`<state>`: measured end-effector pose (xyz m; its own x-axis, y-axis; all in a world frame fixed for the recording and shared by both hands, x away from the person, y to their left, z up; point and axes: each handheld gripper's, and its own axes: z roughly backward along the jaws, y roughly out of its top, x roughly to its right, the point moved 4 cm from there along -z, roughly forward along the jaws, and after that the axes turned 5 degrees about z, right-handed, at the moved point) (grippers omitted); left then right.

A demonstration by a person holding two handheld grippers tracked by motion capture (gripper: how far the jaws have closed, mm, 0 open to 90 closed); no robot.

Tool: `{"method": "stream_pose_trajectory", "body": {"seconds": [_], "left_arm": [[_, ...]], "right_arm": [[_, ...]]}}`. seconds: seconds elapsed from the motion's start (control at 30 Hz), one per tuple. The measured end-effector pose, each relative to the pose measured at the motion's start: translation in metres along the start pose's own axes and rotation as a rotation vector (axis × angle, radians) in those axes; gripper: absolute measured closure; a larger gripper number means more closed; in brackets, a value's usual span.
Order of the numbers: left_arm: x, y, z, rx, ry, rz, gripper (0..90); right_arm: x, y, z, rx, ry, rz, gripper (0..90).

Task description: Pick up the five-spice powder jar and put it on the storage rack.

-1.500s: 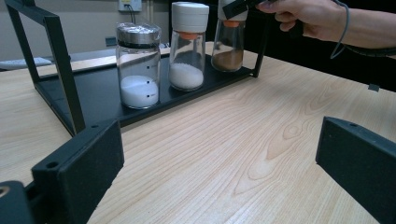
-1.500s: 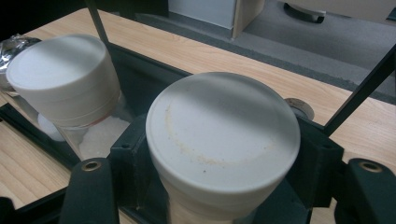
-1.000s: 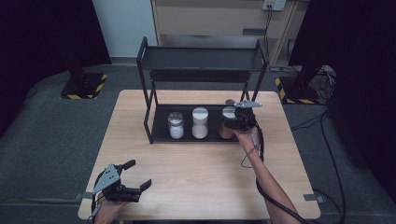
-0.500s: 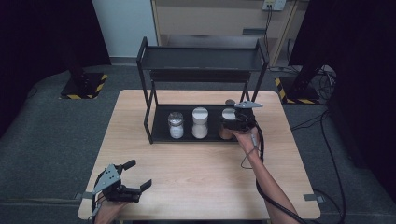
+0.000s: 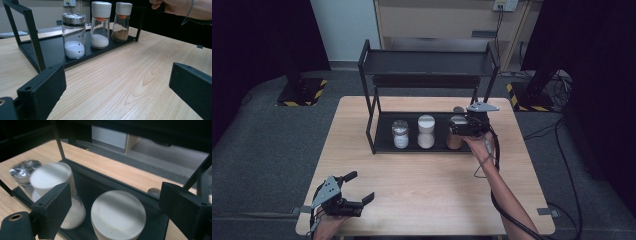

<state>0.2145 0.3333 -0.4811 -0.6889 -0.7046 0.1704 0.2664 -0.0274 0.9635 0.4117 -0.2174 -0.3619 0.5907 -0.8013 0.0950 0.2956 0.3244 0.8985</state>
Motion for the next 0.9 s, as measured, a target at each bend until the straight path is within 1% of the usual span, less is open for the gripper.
{"method": "stream_pose_trajectory", "body": {"seconds": [0.07,0.13,0.27,0.37,0.57,0.73,0.9], "left_arm": [[0.0,0.0,0.0,-0.001,-0.001,-0.002,0.2],[0.0,0.0,0.0,-0.002,-0.002,-0.003,0.2],[0.0,0.0,0.0,-0.001,-0.004,-0.002,0.2],[0.001,0.0,0.0,-0.002,-0.005,-0.007,0.2],[0.001,0.0,-0.001,0.001,-0.008,-0.008,0.2],[0.001,0.0,-0.001,0.002,-0.008,-0.006,0.2],[0.001,0.0,-0.002,-0.001,-0.01,-0.007,0.2]], "right_arm": [[-0.001,0.003,0.007,0.017,0.016,0.013,11.7],[-0.004,0.005,0.014,0.029,0.022,0.036,11.7],[-0.006,0.007,0.029,0.055,0.06,0.063,11.7],[-0.009,0.009,0.04,0.064,0.074,0.087,11.6],[-0.007,0.003,0.063,0.082,0.111,0.09,11.4],[-0.009,-0.004,0.084,0.094,0.121,0.103,11.3],[-0.01,-0.015,0.102,0.119,0.141,0.101,11.3]]}}
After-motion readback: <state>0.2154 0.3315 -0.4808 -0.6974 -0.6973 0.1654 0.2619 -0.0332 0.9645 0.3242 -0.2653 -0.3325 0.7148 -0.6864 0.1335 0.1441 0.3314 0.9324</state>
